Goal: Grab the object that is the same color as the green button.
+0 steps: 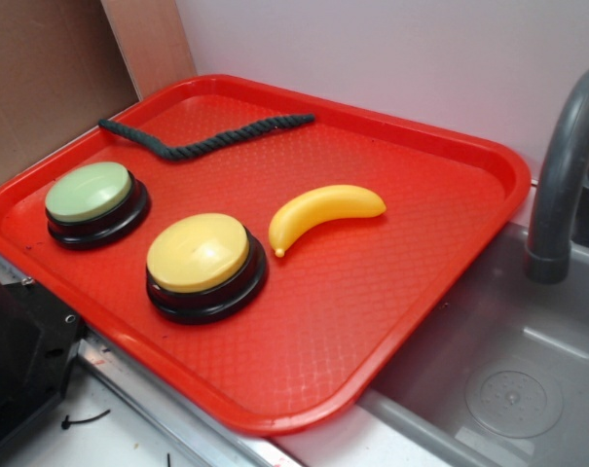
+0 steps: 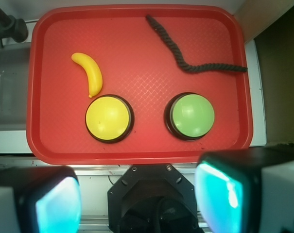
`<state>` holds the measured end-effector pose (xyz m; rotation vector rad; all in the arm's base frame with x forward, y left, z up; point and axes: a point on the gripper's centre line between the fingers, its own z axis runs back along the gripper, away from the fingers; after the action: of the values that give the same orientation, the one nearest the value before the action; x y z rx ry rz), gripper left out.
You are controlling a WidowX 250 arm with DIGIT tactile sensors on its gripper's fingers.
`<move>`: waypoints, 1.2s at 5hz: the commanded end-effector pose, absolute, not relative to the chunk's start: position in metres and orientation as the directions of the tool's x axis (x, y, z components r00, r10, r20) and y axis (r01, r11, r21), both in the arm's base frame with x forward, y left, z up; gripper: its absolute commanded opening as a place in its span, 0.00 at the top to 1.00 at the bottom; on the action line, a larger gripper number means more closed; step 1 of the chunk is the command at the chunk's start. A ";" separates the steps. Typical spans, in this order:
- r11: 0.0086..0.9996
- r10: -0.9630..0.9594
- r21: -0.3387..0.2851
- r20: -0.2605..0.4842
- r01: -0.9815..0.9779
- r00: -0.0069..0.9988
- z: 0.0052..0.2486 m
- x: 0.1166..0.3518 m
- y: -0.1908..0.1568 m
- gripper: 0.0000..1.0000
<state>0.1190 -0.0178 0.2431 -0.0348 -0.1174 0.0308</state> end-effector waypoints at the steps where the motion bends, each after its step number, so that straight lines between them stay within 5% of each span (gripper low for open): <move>1: 0.999 0.033 -0.037 0.117 -0.029 0.993 0.243 0.119 -0.018 0.00; 3: 0.962 -0.272 0.035 0.175 0.270 0.946 0.216 0.164 0.016 0.00; 4: 0.920 -0.386 0.015 0.216 0.392 0.897 0.202 0.183 0.032 0.00; 6: 0.807 -0.587 0.089 0.221 0.584 0.778 0.141 0.240 0.075 0.00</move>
<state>0.2335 0.0769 0.1283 -0.0181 -0.2114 -0.6287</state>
